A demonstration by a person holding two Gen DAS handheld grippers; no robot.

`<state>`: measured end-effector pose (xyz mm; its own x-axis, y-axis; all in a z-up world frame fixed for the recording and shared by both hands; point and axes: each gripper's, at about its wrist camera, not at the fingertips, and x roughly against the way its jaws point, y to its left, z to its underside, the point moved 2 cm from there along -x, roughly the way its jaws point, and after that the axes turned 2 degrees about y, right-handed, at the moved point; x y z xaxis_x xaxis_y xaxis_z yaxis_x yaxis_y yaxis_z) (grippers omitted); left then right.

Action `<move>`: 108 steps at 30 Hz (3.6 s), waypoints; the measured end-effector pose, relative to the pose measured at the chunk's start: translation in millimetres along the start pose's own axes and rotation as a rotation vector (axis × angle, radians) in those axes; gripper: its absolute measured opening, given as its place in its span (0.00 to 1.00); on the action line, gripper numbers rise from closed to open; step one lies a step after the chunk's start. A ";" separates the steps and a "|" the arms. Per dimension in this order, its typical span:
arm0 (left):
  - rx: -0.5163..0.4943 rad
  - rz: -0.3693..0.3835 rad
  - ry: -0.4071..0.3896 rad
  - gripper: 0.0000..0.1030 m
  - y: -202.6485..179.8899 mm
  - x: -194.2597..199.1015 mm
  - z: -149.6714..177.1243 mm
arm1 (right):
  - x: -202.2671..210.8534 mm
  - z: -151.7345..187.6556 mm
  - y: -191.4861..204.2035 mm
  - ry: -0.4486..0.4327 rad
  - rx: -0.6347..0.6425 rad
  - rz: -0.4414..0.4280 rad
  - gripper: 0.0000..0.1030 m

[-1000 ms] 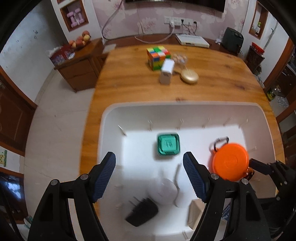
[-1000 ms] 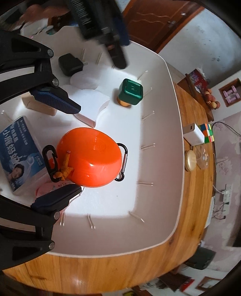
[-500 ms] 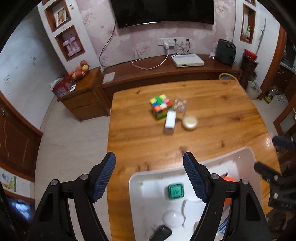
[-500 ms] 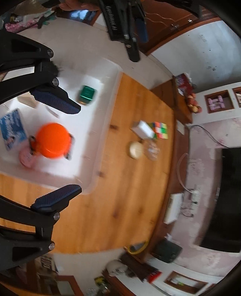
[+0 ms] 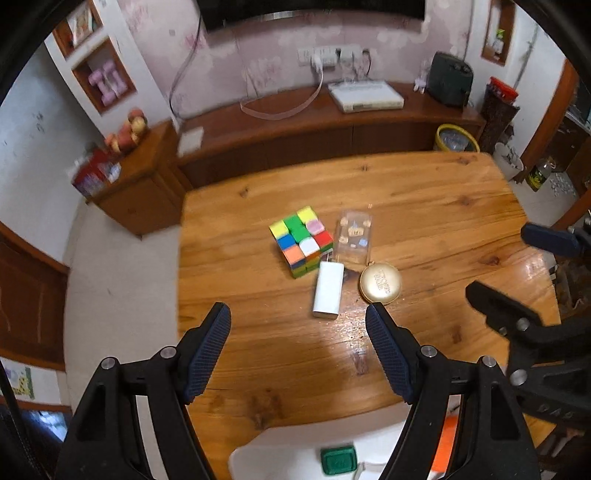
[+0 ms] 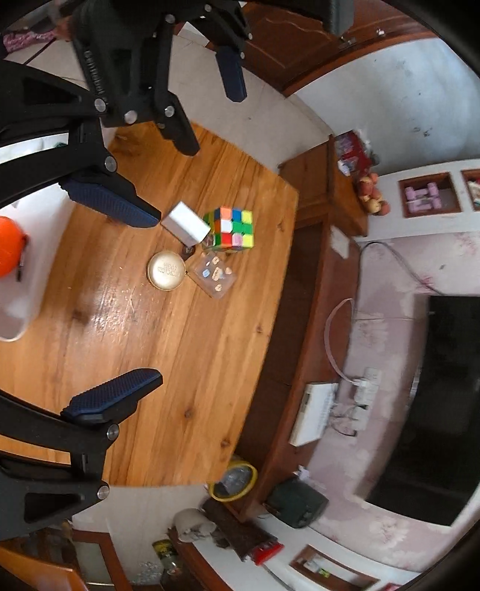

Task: Organize rigid objects
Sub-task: 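Withdraw both tools toward the white charger and the gold round case, then grasp the white charger with left gripper while right grasps the gold round case, then carry white charger and gold case into the white tray and release both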

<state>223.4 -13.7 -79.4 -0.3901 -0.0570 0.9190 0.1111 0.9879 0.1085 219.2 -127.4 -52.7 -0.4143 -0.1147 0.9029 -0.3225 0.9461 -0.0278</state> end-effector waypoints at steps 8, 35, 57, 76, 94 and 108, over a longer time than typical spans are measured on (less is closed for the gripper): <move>0.080 0.059 0.133 0.76 -3.5 -80.4 -8.2 | -82.4 4.6 -2.5 0.140 0.008 -0.022 0.77; 0.166 0.238 0.176 0.37 -1.0 -118.0 -11.3 | -161.8 -9.0 26.9 0.261 0.016 -0.123 0.68; 0.185 0.192 0.186 0.32 7.2 -91.5 10.6 | -103.4 23.0 -13.6 0.182 -0.027 -0.108 0.54; 0.079 0.140 -0.068 0.29 38.6 116.1 80.7 | 100.9 74.6 38.7 -0.146 0.072 -0.149 0.54; 0.024 0.210 0.151 0.29 -6.3 38.2 221.1 | 43.1 193.3 80.6 0.050 0.060 -0.243 0.54; 0.026 0.224 0.071 0.43 -27.3 36.2 267.7 | -4.9 243.8 107.0 0.115 0.109 -0.175 0.55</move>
<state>-38.5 -4.1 -150.5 -0.2931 0.1545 0.9435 0.1639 0.9804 -0.1097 -20.8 -99.4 -164.7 -0.2462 -0.2334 0.9407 -0.4737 0.8757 0.0933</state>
